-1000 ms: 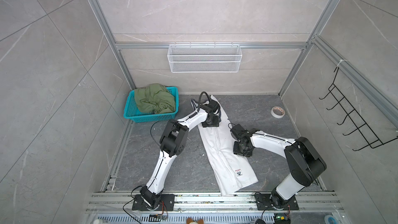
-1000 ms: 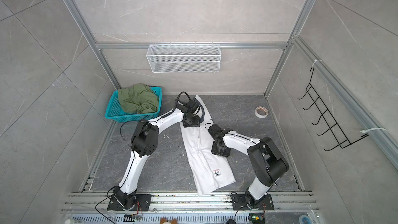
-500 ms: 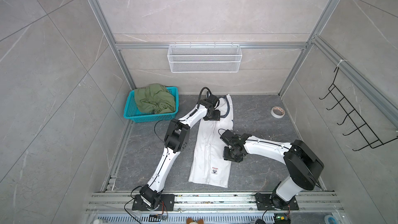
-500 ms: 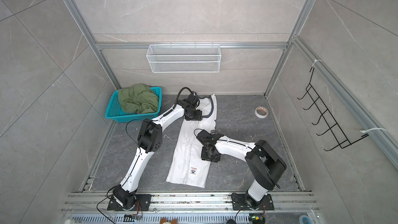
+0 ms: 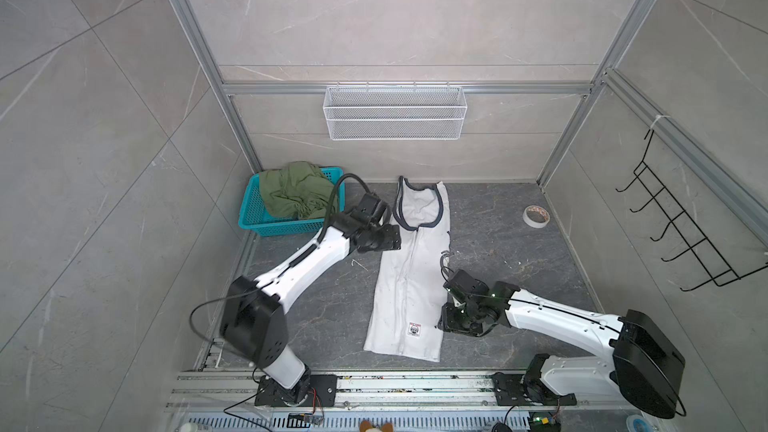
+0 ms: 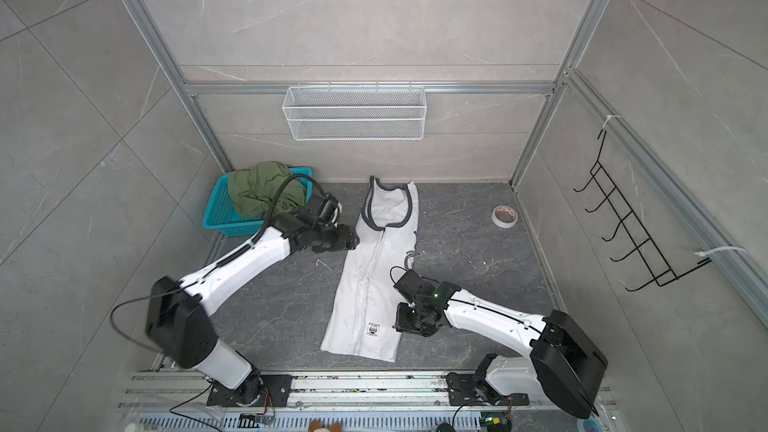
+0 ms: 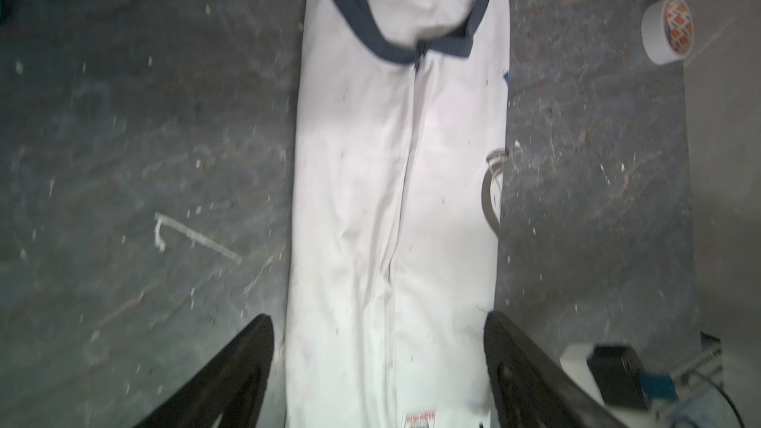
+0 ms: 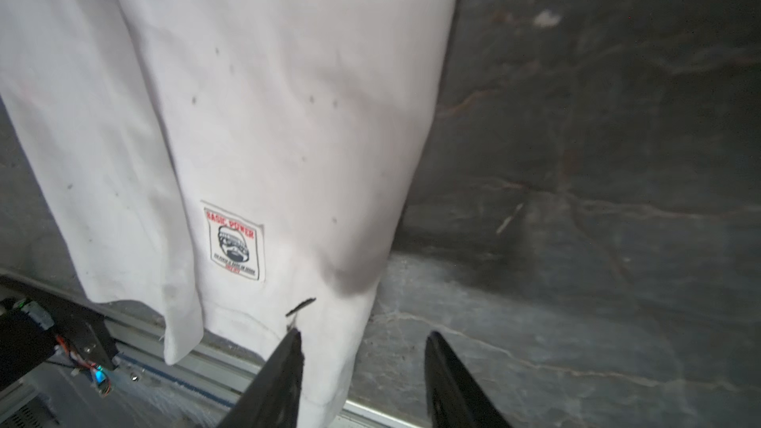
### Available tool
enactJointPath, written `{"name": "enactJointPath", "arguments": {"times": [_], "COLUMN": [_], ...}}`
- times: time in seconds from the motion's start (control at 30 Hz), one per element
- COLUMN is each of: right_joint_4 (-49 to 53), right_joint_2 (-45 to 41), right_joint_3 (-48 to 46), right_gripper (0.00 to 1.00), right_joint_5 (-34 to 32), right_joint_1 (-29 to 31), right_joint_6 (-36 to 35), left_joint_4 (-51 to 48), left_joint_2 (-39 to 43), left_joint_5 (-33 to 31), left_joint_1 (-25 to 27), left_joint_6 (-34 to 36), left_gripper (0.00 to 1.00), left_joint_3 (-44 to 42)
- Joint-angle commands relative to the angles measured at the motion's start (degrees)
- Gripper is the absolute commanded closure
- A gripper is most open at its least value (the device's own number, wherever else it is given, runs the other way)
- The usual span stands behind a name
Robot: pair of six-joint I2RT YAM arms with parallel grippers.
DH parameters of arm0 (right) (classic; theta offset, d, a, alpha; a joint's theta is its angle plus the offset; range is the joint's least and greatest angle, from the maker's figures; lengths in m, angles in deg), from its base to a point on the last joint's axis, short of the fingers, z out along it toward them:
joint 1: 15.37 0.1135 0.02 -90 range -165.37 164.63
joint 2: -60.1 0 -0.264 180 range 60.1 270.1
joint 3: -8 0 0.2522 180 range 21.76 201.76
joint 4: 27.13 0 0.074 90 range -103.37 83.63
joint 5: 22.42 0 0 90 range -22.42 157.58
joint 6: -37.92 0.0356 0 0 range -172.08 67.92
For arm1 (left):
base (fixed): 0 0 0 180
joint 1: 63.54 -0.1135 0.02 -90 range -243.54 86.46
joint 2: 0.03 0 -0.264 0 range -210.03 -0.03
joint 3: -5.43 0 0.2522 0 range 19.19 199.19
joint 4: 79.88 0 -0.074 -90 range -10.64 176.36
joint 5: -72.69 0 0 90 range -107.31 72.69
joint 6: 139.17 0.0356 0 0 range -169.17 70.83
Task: Fold and stack the tank tops
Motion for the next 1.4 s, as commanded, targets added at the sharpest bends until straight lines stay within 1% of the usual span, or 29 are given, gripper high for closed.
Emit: {"name": "enactJointPath", "arguments": {"times": [0.0, 0.03, 0.07, 0.13, 0.23, 0.37, 0.53, 0.77, 0.87, 1.03, 1.17, 1.37], "right_joint_4": [-2.9, -3.7, -4.5, -4.6, -4.1, -7.9, -10.6, -12.4, -14.1, -15.4, -15.3, -14.2], "right_joint_2": [-2.6, -3.3, -4.1, -5.0, -5.9, -6.6, -5.2, -3.6, -3.1, -1.6, -1.6, -2.1], "right_joint_3": [-3.2, -3.8, -4.4, -5.1, -7.0, -9.8, -10.7, -11.5, -12.5, -12.9, -12.7, -11.8], "right_gripper": [0.50, 0.50, 0.50, 0.50, 0.51, 0.53, 0.56, 0.61, 0.64, 0.66, 0.72, 0.85], "right_joint_5": [3.9, 4.3, 4.8, 4.7, 4.0, 5.1, 6.0, 6.8, 7.3, 7.8, 7.4, 6.6], "right_joint_1": [2.8, 3.8, 4.7, 6.1, 7.6, 8.5, 9.8, 10.3, 10.3, 10.4, 10.4, 10.4], "right_joint_6": [4.9, 5.1, 7.1, 8.7, 11.1, 13.2, 13.9, 14.7, 15.3, 15.8, 15.9, 15.3], "left_joint_4": [-0.5, -1.4, -2.0, -2.2, -2.6, -4.1, -4.7, -5.8, -3.9, -0.9, 1.4, 3.6], "left_joint_2": [5.9, 8.5, 10.9, 14.3, 16.9, 17.6, 18.6, 16.4, 15.0, 13.3, 12.2, 12.1], "left_joint_5": [-0.1, 0.7, 1.8, 5.1, 9.0, 10.0, 11.6, 10.1, 10.8, 11.6, 12.6, 13.6], "left_joint_1": [0.0, -0.1, -0.1, 0.2, 2.4, 8.2, 11.3, 12.1, 12.2, 12.5, 12.9, 14.3], "left_joint_6": [-5.1, -6.2, -7.5, -9.7, -12.6, -15.6, -18.3, -18.3, -18.2, -17.9, -18.0, -19.0], "left_gripper": [0.20, 0.21, 0.23, 0.25, 0.28, 0.29, 0.32, 0.34, 0.39, 0.44, 0.52, 0.72], "left_joint_3": [-12.0, -15.2, -17.9, -22.8, -27.8, -30.0, -33.0, -35.9, -36.9, -37.7, -38.0, -37.2]}}
